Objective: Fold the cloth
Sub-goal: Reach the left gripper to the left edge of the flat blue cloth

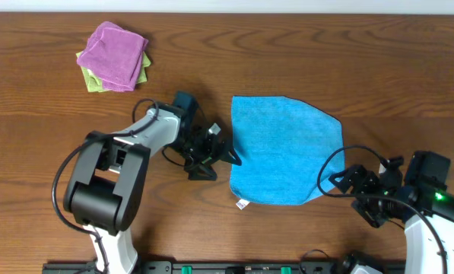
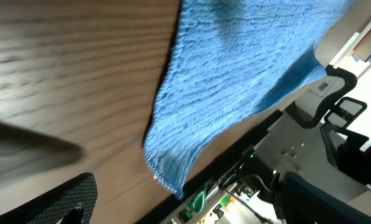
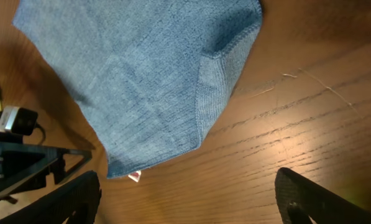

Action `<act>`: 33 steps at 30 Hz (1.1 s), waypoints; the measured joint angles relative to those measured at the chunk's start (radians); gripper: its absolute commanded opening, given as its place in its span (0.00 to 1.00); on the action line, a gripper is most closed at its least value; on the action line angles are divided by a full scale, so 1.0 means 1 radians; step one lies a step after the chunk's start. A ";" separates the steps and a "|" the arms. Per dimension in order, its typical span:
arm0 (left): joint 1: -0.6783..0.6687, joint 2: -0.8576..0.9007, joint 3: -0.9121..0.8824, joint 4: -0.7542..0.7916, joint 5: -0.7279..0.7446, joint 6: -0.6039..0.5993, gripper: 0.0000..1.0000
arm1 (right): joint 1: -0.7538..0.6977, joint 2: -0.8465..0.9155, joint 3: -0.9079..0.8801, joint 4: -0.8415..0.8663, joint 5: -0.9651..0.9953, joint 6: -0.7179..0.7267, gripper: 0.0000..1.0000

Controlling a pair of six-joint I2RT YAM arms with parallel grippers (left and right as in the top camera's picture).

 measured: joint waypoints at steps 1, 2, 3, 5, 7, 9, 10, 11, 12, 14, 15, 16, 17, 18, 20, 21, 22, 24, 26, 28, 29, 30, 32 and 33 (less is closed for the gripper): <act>-0.009 -0.002 -0.005 0.014 -0.001 -0.014 0.95 | 0.000 0.000 0.000 0.000 -0.005 -0.001 0.89; -0.018 -0.004 -0.009 0.029 -0.003 -0.026 0.95 | 0.000 0.000 0.000 0.000 -0.011 -0.003 0.89; -0.030 -0.007 -0.019 0.054 -0.003 -0.042 0.95 | 0.000 0.000 0.000 0.000 -0.014 -0.004 0.89; -0.047 -0.009 -0.035 0.092 -0.003 -0.067 0.95 | 0.000 0.000 0.000 0.000 -0.018 -0.005 0.89; -0.066 -0.009 -0.054 0.130 0.006 -0.099 0.95 | 0.000 0.000 0.000 0.000 -0.022 -0.007 0.89; -0.082 -0.017 -0.068 0.166 0.011 -0.130 0.95 | 0.000 0.000 0.000 -0.001 -0.027 -0.007 0.89; -0.091 -0.022 -0.079 0.189 0.015 -0.148 0.95 | 0.000 0.000 0.000 -0.001 -0.030 -0.007 0.89; -0.098 -0.026 -0.088 0.209 0.019 -0.164 0.95 | 0.000 0.000 0.000 -0.001 -0.033 -0.007 0.89; -0.104 -0.029 -0.100 0.233 0.025 -0.180 0.95 | 0.000 0.000 0.000 -0.001 -0.037 -0.007 0.88; -0.113 -0.036 -0.119 0.272 0.035 -0.214 0.95 | 0.000 0.000 0.000 -0.001 -0.042 -0.007 0.88; -0.116 -0.039 -0.130 0.295 0.041 -0.230 0.95 | 0.000 0.000 0.000 -0.002 -0.043 -0.007 0.88; -0.117 -0.042 -0.139 0.316 0.047 -0.246 0.95 | 0.000 0.000 -0.001 -0.002 -0.045 -0.007 0.88; -0.118 -0.044 -0.148 0.336 0.052 -0.258 0.96 | 0.000 0.000 -0.001 -0.003 -0.047 -0.007 0.88; -0.118 -0.047 -0.157 0.356 0.056 -0.274 0.95 | 0.000 0.000 -0.001 -0.003 -0.050 -0.007 0.88; -0.119 -0.053 -0.170 0.382 0.058 -0.292 0.96 | 0.000 0.000 -0.001 -0.004 -0.055 -0.007 0.88; -0.120 -0.056 -0.177 0.396 0.058 -0.302 0.96 | 0.000 0.000 -0.001 -0.005 -0.058 -0.007 0.88; -0.121 -0.059 -0.182 0.408 0.058 -0.308 0.97 | 0.000 0.000 -0.001 -0.005 -0.058 -0.007 0.88; -0.126 -0.062 -0.189 0.428 0.058 -0.322 1.00 | 0.000 0.000 -0.001 -0.007 -0.060 -0.008 0.88; -0.136 -0.064 -0.193 0.459 0.054 -0.330 0.93 | 0.000 0.000 -0.001 -0.010 -0.062 -0.008 0.88; -0.156 -0.064 -0.198 0.491 0.042 -0.333 0.90 | 0.000 0.000 -0.001 -0.012 -0.065 -0.008 0.88; -0.165 -0.064 -0.198 0.497 0.037 -0.335 0.88 | 0.000 0.000 -0.001 -0.013 -0.065 -0.009 0.88; -0.176 -0.064 -0.198 0.504 0.027 -0.335 0.86 | 0.000 0.000 -0.001 -0.013 -0.065 -0.010 0.88; -0.194 -0.066 -0.198 0.513 0.011 -0.336 0.84 | 0.000 0.000 -0.001 -0.014 -0.065 -0.010 0.88; -0.201 -0.067 -0.198 0.515 0.000 -0.337 0.80 | 0.000 0.000 -0.001 -0.014 -0.065 -0.010 0.88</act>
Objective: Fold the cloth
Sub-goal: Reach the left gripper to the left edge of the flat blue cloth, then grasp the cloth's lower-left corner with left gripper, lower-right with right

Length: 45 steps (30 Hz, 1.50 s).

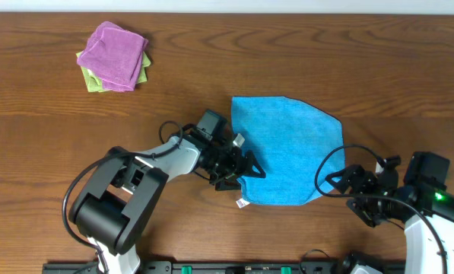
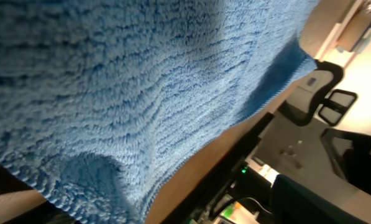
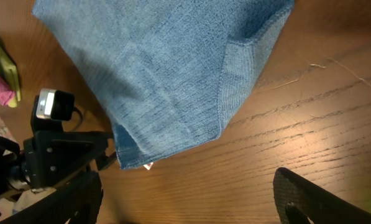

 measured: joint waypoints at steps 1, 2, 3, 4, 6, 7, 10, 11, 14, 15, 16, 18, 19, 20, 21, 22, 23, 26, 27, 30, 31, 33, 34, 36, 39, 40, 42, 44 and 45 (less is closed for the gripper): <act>-0.005 -0.002 0.000 0.000 -0.009 -0.002 0.76 | 0.000 0.000 0.000 -0.001 0.000 0.000 0.88; -0.008 -0.002 0.000 -0.001 -0.019 -0.003 0.72 | 0.000 0.000 0.000 -0.001 0.000 0.000 0.88; -0.012 -0.002 -0.001 -0.001 -0.031 -0.005 0.67 | 0.000 0.000 0.000 -0.001 -0.002 0.000 0.88; -0.014 -0.002 -0.002 -0.002 -0.044 -0.003 0.63 | 0.000 0.000 0.000 -0.001 -0.004 0.000 0.88; -0.018 -0.002 -0.003 -0.005 -0.063 0.000 0.54 | 0.000 0.000 0.000 -0.002 -0.006 0.000 0.88; -0.018 -0.002 -0.003 -0.010 -0.076 0.004 0.45 | 0.000 0.000 0.000 -0.004 -0.008 0.000 0.88; -0.019 0.000 -0.008 -0.023 -0.127 0.018 0.14 | 0.000 0.000 -0.001 -0.013 -0.010 0.000 0.88; -0.019 0.003 -0.012 -0.026 -0.137 0.022 0.11 | 0.000 0.000 -0.001 -0.016 -0.010 0.000 0.88; -0.019 0.003 -0.015 -0.031 -0.165 0.041 0.06 | 0.000 0.000 -0.002 -0.021 -0.011 -0.010 0.89; -0.019 0.003 -0.015 -0.030 -0.168 0.048 0.06 | 0.000 0.000 -0.002 -0.022 -0.011 -0.022 0.90; -0.020 0.003 -0.015 -0.030 -0.171 0.060 0.06 | 0.000 0.000 -0.002 -0.023 -0.011 -0.031 0.91; -0.020 0.003 -0.015 -0.030 -0.171 0.079 0.06 | 0.000 0.000 -0.002 -0.023 -0.011 -0.053 0.92; -0.020 0.003 -0.015 -0.030 -0.171 0.091 0.06 | 0.000 0.000 -0.002 -0.019 -0.011 -0.066 0.92; -0.019 0.003 -0.015 -0.031 -0.171 0.101 0.06 | 0.000 0.000 -0.002 -0.015 -0.011 -0.073 0.92; -0.018 0.003 -0.015 -0.032 -0.171 0.112 0.06 | 0.000 0.000 -0.002 -0.006 -0.010 -0.080 0.92; -0.016 0.003 -0.015 -0.035 -0.170 0.123 0.06 | 0.000 0.000 -0.002 0.004 -0.008 -0.085 0.92; -0.010 0.003 -0.015 -0.038 -0.168 0.135 0.06 | 0.000 0.001 -0.002 0.014 -0.002 -0.089 0.92; 0.014 0.003 -0.015 -0.043 -0.164 0.156 0.06 | 0.000 0.021 -0.004 0.039 0.028 -0.092 0.92; 0.023 0.003 -0.015 -0.045 -0.164 0.163 0.06 | 0.000 0.033 -0.008 0.049 0.035 -0.092 0.92; 0.042 0.003 -0.015 -0.046 -0.164 0.171 0.06 | 0.000 0.081 -0.030 0.090 0.053 -0.085 0.89; 0.044 0.003 -0.015 -0.046 -0.163 0.172 0.06 | 0.000 0.100 -0.039 0.108 0.056 -0.078 0.88; 0.046 0.003 -0.015 -0.046 -0.163 0.172 0.06 | 0.000 0.134 -0.047 0.138 0.060 -0.064 0.84; 0.047 0.003 -0.015 -0.046 -0.163 0.172 0.06 | 0.000 0.149 -0.049 0.151 0.061 -0.056 0.83; 0.047 0.003 -0.015 -0.046 -0.163 0.174 0.06 | 0.000 0.184 -0.049 0.181 0.062 -0.031 0.82; 0.047 0.003 -0.015 -0.046 -0.163 0.174 0.06 | 0.000 0.229 -0.049 0.211 0.060 0.002 0.82; 0.047 0.003 -0.015 -0.046 -0.163 0.175 0.06 | 0.000 0.246 -0.049 0.225 0.055 0.011 0.82; 0.047 0.003 -0.015 -0.046 -0.162 0.175 0.06 | 0.000 0.272 -0.049 0.247 0.043 0.028 0.81; 0.047 0.003 -0.015 -0.046 -0.162 0.174 0.06 | 0.000 0.295 -0.049 0.265 0.029 0.045 0.80; 0.047 0.003 -0.015 -0.046 -0.162 0.175 0.06 | 0.000 0.306 -0.049 0.271 0.025 0.051 0.79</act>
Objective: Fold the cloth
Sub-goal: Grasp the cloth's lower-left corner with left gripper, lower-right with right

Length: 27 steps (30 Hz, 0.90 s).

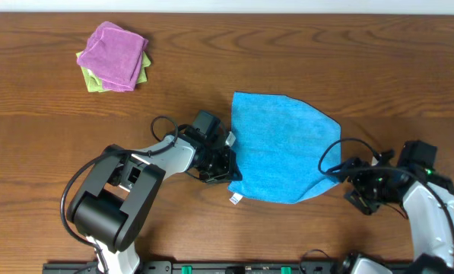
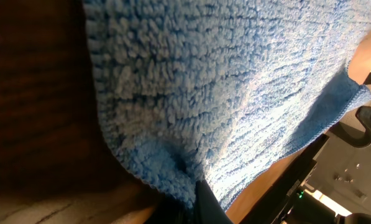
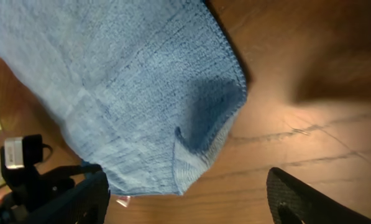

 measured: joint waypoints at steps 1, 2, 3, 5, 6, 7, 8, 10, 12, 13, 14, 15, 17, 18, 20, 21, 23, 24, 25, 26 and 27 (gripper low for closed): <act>0.000 0.000 0.000 0.000 0.000 0.000 0.06 | 0.000 0.010 0.000 0.005 -0.004 0.006 0.77; 0.001 0.000 0.000 0.000 0.000 0.000 0.06 | 0.000 0.019 0.000 0.007 -0.009 0.011 0.75; 0.001 0.000 0.000 0.000 0.001 0.000 0.06 | 0.000 0.028 0.000 0.011 -0.012 0.019 0.74; 0.002 0.000 0.000 0.000 0.001 0.000 0.06 | 0.000 0.043 0.000 0.020 -0.018 0.035 0.73; 0.002 0.000 0.000 0.000 0.001 0.000 0.06 | 0.000 0.048 0.000 0.024 -0.021 0.039 0.73; 0.002 0.000 0.000 0.000 0.001 0.000 0.06 | 0.000 0.054 0.000 0.028 -0.024 0.044 0.74; 0.002 0.000 0.000 0.000 0.001 0.000 0.06 | 0.000 0.059 0.000 0.031 -0.026 0.050 0.74; 0.002 0.000 0.000 0.000 0.001 0.000 0.06 | 0.000 0.071 0.000 0.032 -0.029 0.061 0.74; 0.002 0.000 0.000 0.000 0.001 0.000 0.06 | 0.000 0.084 0.000 0.032 -0.032 0.069 0.74; 0.002 0.000 0.000 0.000 0.001 0.000 0.06 | 0.000 0.090 0.000 0.032 -0.033 0.073 0.74; 0.002 0.000 0.000 0.000 0.001 0.000 0.06 | 0.000 0.096 0.000 0.034 -0.033 0.077 0.74; 0.002 0.000 0.000 0.000 0.001 0.000 0.06 | 0.000 0.101 0.000 0.035 -0.033 0.078 0.74; 0.002 0.000 0.000 0.000 0.001 0.000 0.06 | 0.000 0.114 0.000 0.045 -0.034 0.084 0.73; 0.002 0.000 0.000 0.000 0.001 0.000 0.06 | 0.000 0.122 0.000 0.053 -0.035 0.087 0.72; 0.002 0.000 0.000 0.000 0.001 0.000 0.06 | 0.000 0.140 0.000 0.069 -0.036 0.092 0.68; 0.002 0.000 0.000 0.000 0.001 0.000 0.06 | 0.000 0.146 0.000 0.074 -0.036 0.093 0.67; 0.002 0.000 0.000 0.000 0.001 0.000 0.06 | 0.000 0.161 -0.001 0.090 -0.037 0.100 0.66; 0.002 0.000 0.000 0.000 0.001 0.000 0.06 | 0.000 0.167 -0.001 0.096 -0.037 0.103 0.66; 0.002 0.000 0.000 0.000 0.001 0.000 0.06 | 0.000 0.175 -0.001 0.105 -0.036 0.107 0.64; 0.002 0.000 0.000 0.000 0.001 0.000 0.06 | 0.000 0.180 -0.001 0.110 -0.037 0.109 0.64; 0.002 0.000 0.000 0.000 0.001 0.000 0.06 | 0.000 0.185 -0.001 0.113 -0.037 0.112 0.64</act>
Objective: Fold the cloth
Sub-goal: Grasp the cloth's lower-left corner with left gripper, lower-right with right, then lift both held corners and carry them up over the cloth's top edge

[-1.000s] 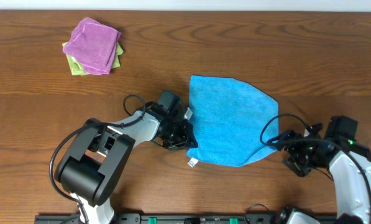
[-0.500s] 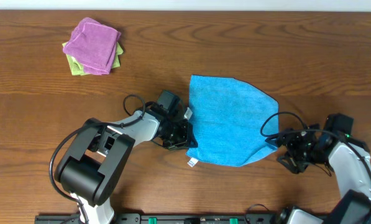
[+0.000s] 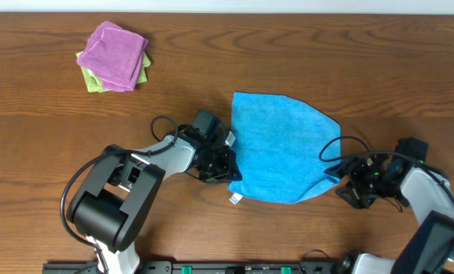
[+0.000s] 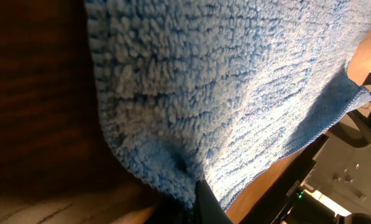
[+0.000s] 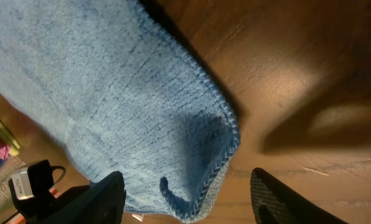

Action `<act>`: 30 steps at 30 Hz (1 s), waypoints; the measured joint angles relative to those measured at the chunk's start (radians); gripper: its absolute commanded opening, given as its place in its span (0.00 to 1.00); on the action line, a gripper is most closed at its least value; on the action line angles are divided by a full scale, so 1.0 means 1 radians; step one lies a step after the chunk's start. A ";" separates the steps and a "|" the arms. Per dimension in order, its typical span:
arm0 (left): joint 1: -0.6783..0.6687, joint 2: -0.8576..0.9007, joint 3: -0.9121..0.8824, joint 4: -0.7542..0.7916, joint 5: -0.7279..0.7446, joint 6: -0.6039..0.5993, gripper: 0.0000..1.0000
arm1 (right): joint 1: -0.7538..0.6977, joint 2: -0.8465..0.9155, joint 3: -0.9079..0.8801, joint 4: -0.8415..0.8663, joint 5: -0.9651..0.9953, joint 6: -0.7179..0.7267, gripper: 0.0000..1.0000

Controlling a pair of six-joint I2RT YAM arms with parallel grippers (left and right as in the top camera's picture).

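Observation:
The blue cloth [image 3: 284,148] lies spread flat on the wooden table, a white tag at its lower left corner. My left gripper [image 3: 225,169] is shut on the cloth's lower left edge; in the left wrist view the cloth [image 4: 222,87] fills the frame and bunches at the gripper [image 4: 191,208]. My right gripper [image 3: 341,183] is open at the cloth's lower right corner. In the right wrist view that curled corner [image 5: 201,193] sits between the two spread fingers [image 5: 95,199], with the gripper [image 5: 188,208] low over the table.
A folded pink cloth [image 3: 114,55] lies on a green one [image 3: 92,82] at the far left of the table. Black cables trail from both arms beside the blue cloth.
The left gripper holds the same edge, unmoved. The right gripper has come nearer to the lower right corner, which now lies between its fingers, and the fingers stand a little closer together.
At first both grippers were open, the left beside the cloth's left edge, the right off its lower right corner. Then the left was on the lower left edge. Later it was shut there and the right had moved up to its corner, which it now straddles.

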 measured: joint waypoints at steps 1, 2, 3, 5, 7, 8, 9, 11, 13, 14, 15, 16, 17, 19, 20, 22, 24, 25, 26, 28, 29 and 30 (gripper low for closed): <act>0.000 0.000 0.000 0.000 0.000 0.000 0.06 | 0.000 0.007 0.000 0.004 0.000 0.002 0.63; 0.000 0.000 0.000 0.000 0.000 0.000 0.06 | 0.000 0.014 0.000 0.008 0.000 0.005 0.63; 0.000 0.000 0.000 0.000 0.000 0.000 0.06 | 0.000 0.023 0.000 0.014 0.000 0.006 0.63; 0.000 0.000 0.000 0.000 0.000 0.000 0.06 | 0.000 0.040 0.000 0.025 0.000 0.010 0.63; 0.000 0.000 0.000 0.000 0.000 0.000 0.06 | 0.000 0.057 0.000 0.035 0.000 0.018 0.60; 0.000 0.000 0.000 0.000 0.000 0.000 0.06 | 0.000 0.062 0.000 0.038 -0.006 0.018 0.58; 0.000 0.000 0.000 0.000 0.000 0.000 0.06 | 0.000 0.065 0.000 0.041 -0.008 0.021 0.55; 0.000 0.000 0.000 0.001 0.001 0.000 0.06 | 0.000 0.072 0.000 0.045 -0.011 0.023 0.47; 0.000 0.000 0.000 0.001 0.001 0.000 0.06 | 0.000 0.087 0.000 0.047 -0.015 0.028 0.40; 0.000 0.000 0.000 0.001 0.001 0.000 0.06 | 0.000 0.095 0.000 0.048 -0.019 0.029 0.36; 0.000 0.000 0.000 0.001 0.001 0.000 0.06 | 0.000 0.101 0.000 0.049 -0.025 0.029 0.30; 0.000 0.000 0.000 0.001 0.001 0.000 0.06 | 0.000 0.108 0.000 0.052 -0.029 0.029 0.22; 0.000 0.000 0.000 0.001 0.000 0.000 0.06 | 0.000 0.116 0.000 0.055 -0.035 0.027 0.12; 0.000 0.000 0.000 0.001 0.001 0.000 0.06 | 0.000 0.138 -0.001 0.072 -0.042 0.022 0.01; 0.000 0.000 0.000 0.001 0.001 0.000 0.06 | 0.000 0.145 -0.002 0.080 -0.047 0.020 0.01; 0.001 0.000 0.000 0.002 0.003 0.000 0.06 | 0.000 0.147 -0.004 0.091 -0.060 0.004 0.01; 0.002 0.000 0.000 0.004 0.004 0.000 0.06 | 0.000 0.148 -0.004 0.111 -0.079 -0.028 0.01; 0.005 0.000 0.000 0.007 0.005 0.000 0.06 | 0.000 0.148 -0.005 0.122 -0.091 -0.042 0.02; 0.009 0.000 0.000 0.008 0.004 0.000 0.06 | 0.000 0.148 -0.005 0.139 -0.108 -0.061 0.02; 0.026 -0.005 0.000 0.008 0.000 0.000 0.06 | 0.000 0.148 -0.005 0.172 -0.142 -0.092 0.02; 0.038 -0.010 0.000 0.009 -0.002 0.000 0.06 | 0.000 0.148 -0.005 0.190 -0.162 -0.105 0.02; 0.050 -0.015 0.000 0.010 -0.004 0.000 0.06 | 0.000 0.148 -0.004 0.207 -0.182 -0.115 0.01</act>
